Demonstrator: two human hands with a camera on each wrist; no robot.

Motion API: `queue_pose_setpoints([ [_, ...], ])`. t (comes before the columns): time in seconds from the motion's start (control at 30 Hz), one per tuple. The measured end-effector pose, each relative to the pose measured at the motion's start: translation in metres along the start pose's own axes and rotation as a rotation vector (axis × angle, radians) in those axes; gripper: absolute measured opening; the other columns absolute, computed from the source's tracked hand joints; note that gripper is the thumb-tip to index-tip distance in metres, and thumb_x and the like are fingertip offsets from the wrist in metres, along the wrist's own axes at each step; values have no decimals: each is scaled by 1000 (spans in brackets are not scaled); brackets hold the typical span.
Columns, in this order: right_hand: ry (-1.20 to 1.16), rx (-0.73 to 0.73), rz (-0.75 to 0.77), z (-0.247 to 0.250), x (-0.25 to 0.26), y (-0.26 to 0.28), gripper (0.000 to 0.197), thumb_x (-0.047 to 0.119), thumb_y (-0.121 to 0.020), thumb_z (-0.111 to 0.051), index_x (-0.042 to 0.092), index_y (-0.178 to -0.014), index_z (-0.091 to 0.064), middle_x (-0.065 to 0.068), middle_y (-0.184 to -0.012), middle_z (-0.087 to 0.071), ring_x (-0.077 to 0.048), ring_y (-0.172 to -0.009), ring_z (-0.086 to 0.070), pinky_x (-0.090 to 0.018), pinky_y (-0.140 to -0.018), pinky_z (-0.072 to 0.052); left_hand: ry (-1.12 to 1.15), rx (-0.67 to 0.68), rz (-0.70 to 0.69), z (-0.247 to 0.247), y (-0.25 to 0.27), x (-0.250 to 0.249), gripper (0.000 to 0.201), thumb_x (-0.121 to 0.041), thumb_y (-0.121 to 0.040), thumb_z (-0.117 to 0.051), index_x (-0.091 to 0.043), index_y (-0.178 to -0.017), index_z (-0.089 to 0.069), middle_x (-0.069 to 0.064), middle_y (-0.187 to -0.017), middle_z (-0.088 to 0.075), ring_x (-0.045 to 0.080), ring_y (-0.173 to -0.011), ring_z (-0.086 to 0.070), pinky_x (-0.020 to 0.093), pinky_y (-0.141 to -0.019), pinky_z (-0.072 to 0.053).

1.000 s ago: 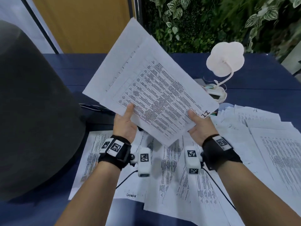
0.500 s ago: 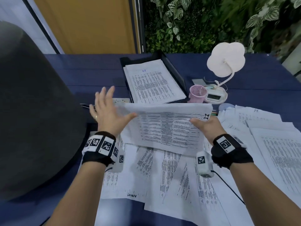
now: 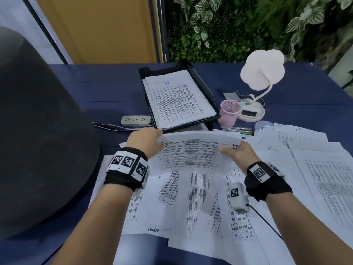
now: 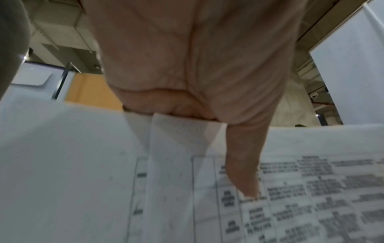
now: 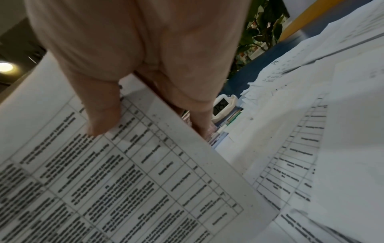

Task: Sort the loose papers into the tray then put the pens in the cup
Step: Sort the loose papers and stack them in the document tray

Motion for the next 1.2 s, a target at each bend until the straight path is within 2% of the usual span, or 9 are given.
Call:
queue_pose_setpoints([
  [0.17, -6, -17, 60, 1, 13, 0, 24, -1, -83, -66, 5, -106, -65, -1, -94, -70, -2, -77, -69, -17, -73, -54, -47, -62, 4, 8, -5, 1, 11, -27, -90, -54, -18, -92, -58, 2, -88, -62, 27, -85, -61, 33, -69, -46],
  [0.23, -28, -45, 92, 5, 19, -2, 25, -2, -81, -67, 9, -104, -63, -1, -92, -68, -4, -75, -67, -13, -68, -52, -19, -75, -1, 10, -5, 2, 10, -29, -88, -56, -20, -92, -57, -1, -82, -59, 26, -81, -60, 32, -70, -44],
  [0.4, 15, -170, 181, 16, 31, -2, 29, 2, -79, -71, 22, -96, -57, -5, -96, -61, -17, -84, -58, -30, -77, -50, -2, -43, -15, -3, -8, 2, 17, -31, -92, -52, -21, -106, -51, 2, -93, -64, 25, -83, -61, 31, -71, -43],
  [0.63, 81, -235, 184, 14, 37, -3, 27, 8, -80, -62, 15, -103, -50, -5, -100, -55, -21, -88, -53, -35, -80, -46, -31, -10, -69, -5, -7, -5, 8, -26, -93, -50, -21, -86, -51, 0, -87, -61, 24, -84, -59, 32, -72, -42],
  [0.73, 372, -253, 253, 14, 53, 1, 21, 8, -86, -55, 19, -104, -54, -2, -101, -56, -22, -94, -53, -30, -80, -41, -54, 14, -65, -4, -7, -5, 15, -21, -92, -51, -19, -77, -50, 0, -77, -57, 23, -77, -57, 30, -66, -41],
  [0.83, 1040, -303, 311, 3, 73, 3, 25, 30, -90, -53, 31, -113, -61, 2, -117, -57, -23, -117, -44, -47, -104, -23, -44, 13, -51, -2, -10, -3, 22, -21, -91, -52, -19, -69, -49, -1, -71, -53, 24, -75, -57, 29, -61, -40],
  [0.97, 1274, -137, 359, -26, 81, 3, 28, 45, -95, -44, 43, -119, -56, 14, -122, -60, -15, -123, -44, -59, -107, -7, -26, 39, -56, -2, -11, -5, 22, -24, -91, -56, -21, -69, -52, -2, -72, -57, 23, -76, -59, 30, -62, -42],
  [1.1, 1180, -17, 402, -40, 84, 9, 26, 34, -98, -43, 36, -116, -62, 7, -103, -69, -19, -98, -61, -41, -101, -32, -29, -19, -19, 2, -5, -2, 20, -39, -90, -56, -22, -80, -59, -3, -80, -61, 22, -88, -60, 36, -89, -39],
  [1.2, 990, -1, 340, -25, 85, 9, 21, 27, -96, -48, 29, -107, -66, 2, -71, -62, -18, -66, -55, -29, -66, -42, -39, -390, 41, 26, 4, 13, 40, -53, -82, -62, -29, -115, -59, -1, -119, -60, 23, -125, -44, 51, -112, -8],
])
Point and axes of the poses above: each hand's wrist, its own y-axis away from the middle knuckle, its own z-axis out of the back of the hand, x = y × z, the point moved 9 cm from there along -y, towards the middle knuckle
